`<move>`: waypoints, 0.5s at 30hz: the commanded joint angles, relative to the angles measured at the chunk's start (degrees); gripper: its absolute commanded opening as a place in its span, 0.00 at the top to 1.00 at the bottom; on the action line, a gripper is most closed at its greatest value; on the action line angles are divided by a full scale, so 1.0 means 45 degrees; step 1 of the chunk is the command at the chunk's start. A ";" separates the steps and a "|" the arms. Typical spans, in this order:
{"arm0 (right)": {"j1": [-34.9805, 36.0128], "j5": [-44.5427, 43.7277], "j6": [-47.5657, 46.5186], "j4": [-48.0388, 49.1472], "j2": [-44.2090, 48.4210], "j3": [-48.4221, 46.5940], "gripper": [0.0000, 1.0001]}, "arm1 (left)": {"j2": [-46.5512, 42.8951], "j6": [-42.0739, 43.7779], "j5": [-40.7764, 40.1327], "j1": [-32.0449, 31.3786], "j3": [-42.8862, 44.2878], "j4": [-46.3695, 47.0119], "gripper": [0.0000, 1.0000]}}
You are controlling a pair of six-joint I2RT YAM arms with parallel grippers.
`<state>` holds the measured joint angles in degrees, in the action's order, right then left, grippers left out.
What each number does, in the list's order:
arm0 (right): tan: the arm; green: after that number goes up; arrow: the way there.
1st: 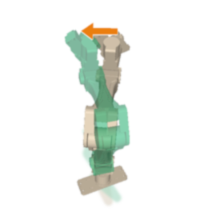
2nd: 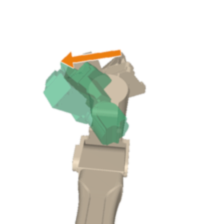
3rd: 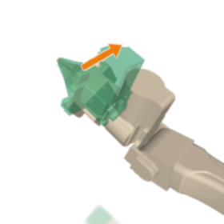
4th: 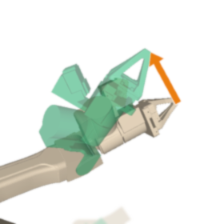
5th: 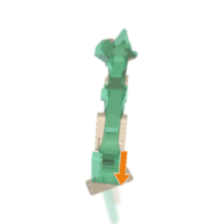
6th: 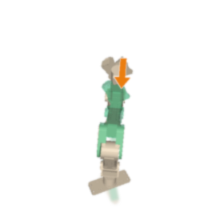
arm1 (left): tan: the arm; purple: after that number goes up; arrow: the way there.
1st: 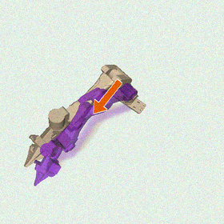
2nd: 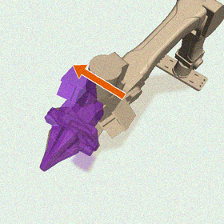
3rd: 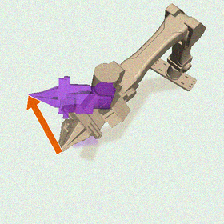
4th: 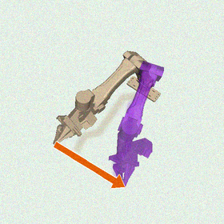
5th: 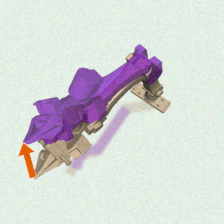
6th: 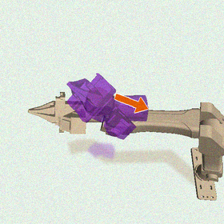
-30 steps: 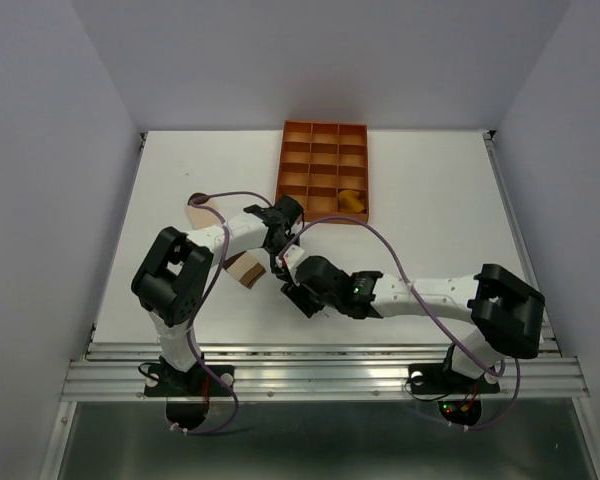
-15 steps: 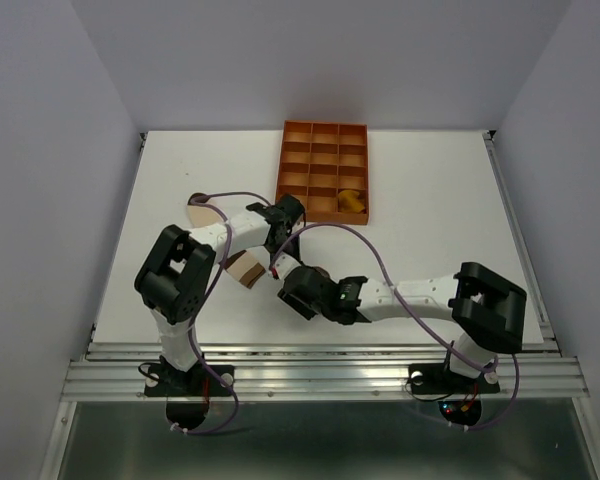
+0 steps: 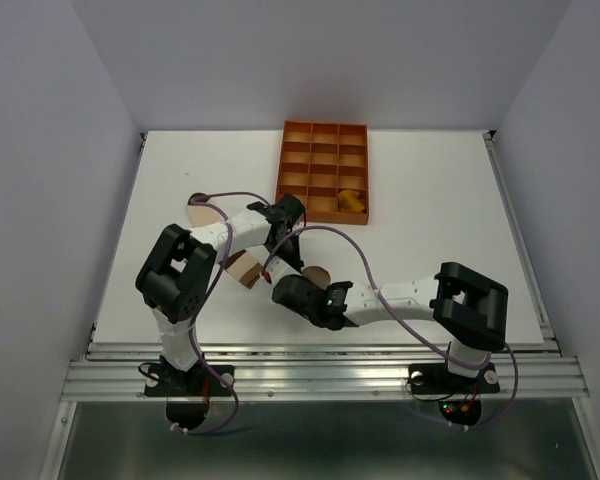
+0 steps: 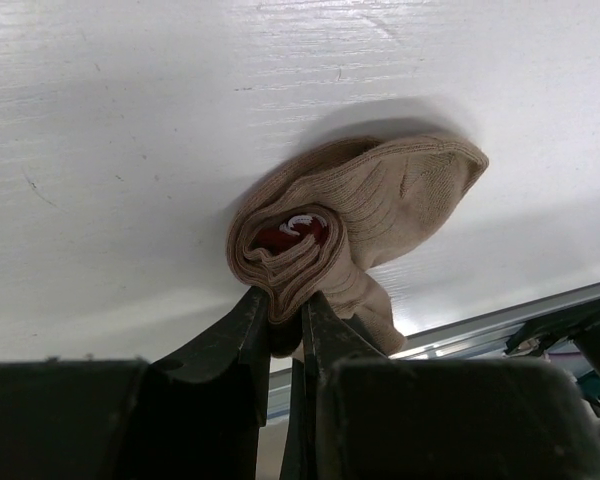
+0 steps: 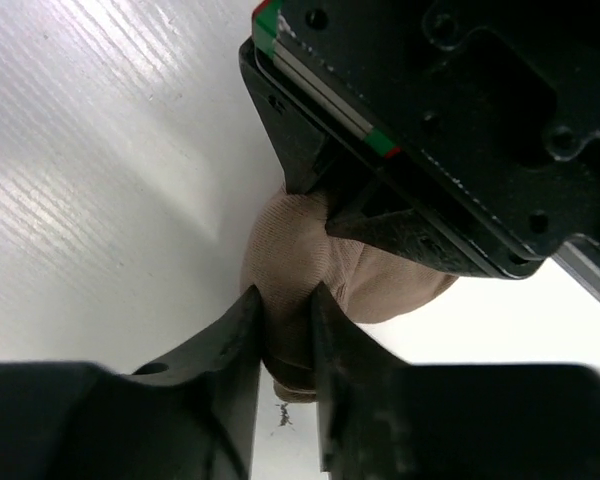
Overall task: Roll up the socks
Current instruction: Roll the sock at the center of the board.
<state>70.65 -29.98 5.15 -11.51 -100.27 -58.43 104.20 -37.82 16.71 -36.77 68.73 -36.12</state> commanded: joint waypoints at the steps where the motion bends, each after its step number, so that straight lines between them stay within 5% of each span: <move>1: 0.0022 -0.0663 0.0476 -0.0197 -0.0589 -0.0276 0.84 | -0.0129 -0.0013 -0.0257 -0.0090 0.0021 -0.0627 1.00; 3: 0.0022 -0.0488 0.0613 -0.0197 -0.0512 -0.0238 0.99 | -0.0226 0.0045 -0.0237 -0.0109 -0.0039 -0.0431 1.00; 5: -0.0113 0.0075 0.0905 -0.0197 -0.0356 -0.0140 0.99 | -0.0362 0.0104 -0.0139 -0.0090 -0.0039 -0.0217 0.91; 8: -0.0406 0.0663 0.1335 -0.0177 0.0209 0.0152 0.99 | -0.0655 0.0202 -0.0372 -0.0148 0.0486 -0.0099 0.64; 15: -0.1207 0.2206 0.1785 0.0076 0.1129 0.0856 0.99 | -0.0929 0.0183 -0.0803 -0.0129 0.0860 0.0096 0.51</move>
<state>67.55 -25.80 10.41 -11.31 -98.08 -57.04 104.05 -37.34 15.07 -37.12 70.28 -35.94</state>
